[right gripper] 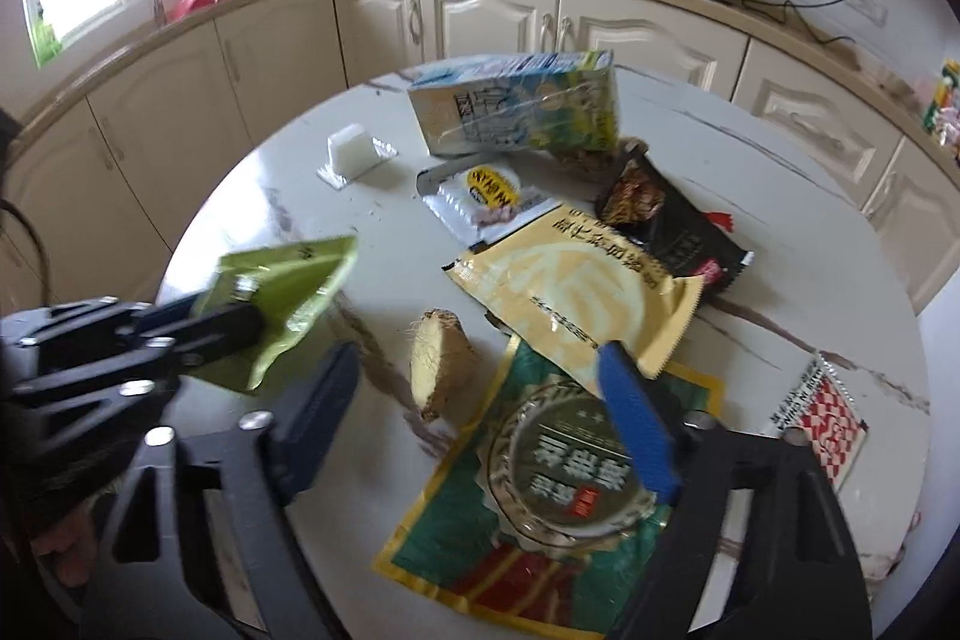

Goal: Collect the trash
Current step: 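Grasp the green snack packet with the left gripper while the right grasps the ginger, then carry packet and ginger over the blue bucket and open both grippers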

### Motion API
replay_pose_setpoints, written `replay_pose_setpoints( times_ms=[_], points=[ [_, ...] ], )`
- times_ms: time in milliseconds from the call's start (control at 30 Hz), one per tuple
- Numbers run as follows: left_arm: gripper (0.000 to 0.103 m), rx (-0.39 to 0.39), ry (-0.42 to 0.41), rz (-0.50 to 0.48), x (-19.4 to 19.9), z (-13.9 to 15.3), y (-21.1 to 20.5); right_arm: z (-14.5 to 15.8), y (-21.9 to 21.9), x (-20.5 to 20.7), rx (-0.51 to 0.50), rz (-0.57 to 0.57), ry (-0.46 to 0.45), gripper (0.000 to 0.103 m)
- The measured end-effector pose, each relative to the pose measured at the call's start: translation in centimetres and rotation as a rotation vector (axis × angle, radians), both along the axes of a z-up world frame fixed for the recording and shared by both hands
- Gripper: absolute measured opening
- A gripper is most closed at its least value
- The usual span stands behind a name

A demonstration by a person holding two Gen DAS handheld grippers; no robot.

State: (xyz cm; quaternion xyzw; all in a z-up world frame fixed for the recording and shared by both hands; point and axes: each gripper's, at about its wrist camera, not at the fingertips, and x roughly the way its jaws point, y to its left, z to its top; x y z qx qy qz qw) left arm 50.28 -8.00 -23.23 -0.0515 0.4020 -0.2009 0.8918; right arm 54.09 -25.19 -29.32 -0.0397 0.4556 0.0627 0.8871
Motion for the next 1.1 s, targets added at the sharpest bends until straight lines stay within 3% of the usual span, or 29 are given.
replay_pose_setpoints(
  times_ms=[100, 133, 167, 200, 333, 667, 900, 1100],
  points=[
    [0.009, -0.017, -0.006, 0.001, -0.5, 0.6, 1.0, -0.4, 0.7, 0.4, -0.019, 0.009, 0.003, 0.057],
    [0.009, -0.021, -0.009, 0.000, -0.7, 0.9, 1.2, -0.4, 0.9, 0.5, -0.023, 0.016, 0.004, 0.049],
    [0.009, -0.026, -0.011, -0.002, -0.8, 1.0, 1.3, -0.5, 1.0, 0.5, -0.024, 0.020, 0.006, 0.026],
    [0.009, -0.033, -0.013, -0.004, -1.0, 1.2, 1.6, -0.6, 1.1, 0.5, -0.024, 0.022, 0.011, 0.024],
    [0.008, -0.055, -0.025, -0.015, -1.7, 1.8, 2.2, -0.8, 0.8, -0.3, 0.000, 0.019, -0.004, 0.021],
    [0.008, -0.117, -0.063, 0.016, -3.8, 3.6, 6.2, 3.0, 2.3, -0.9, 0.042, 0.012, -0.070, 0.019],
    [0.008, -0.092, -0.104, 0.157, -5.4, 4.9, 14.3, 4.8, 11.3, 0.2, 0.093, 0.197, -0.122, 0.019],
    [0.008, -0.053, -0.036, 0.337, -6.1, 2.2, 23.3, 2.1, 20.9, 2.3, 0.156, 0.356, -0.082, 0.019]
  ],
)
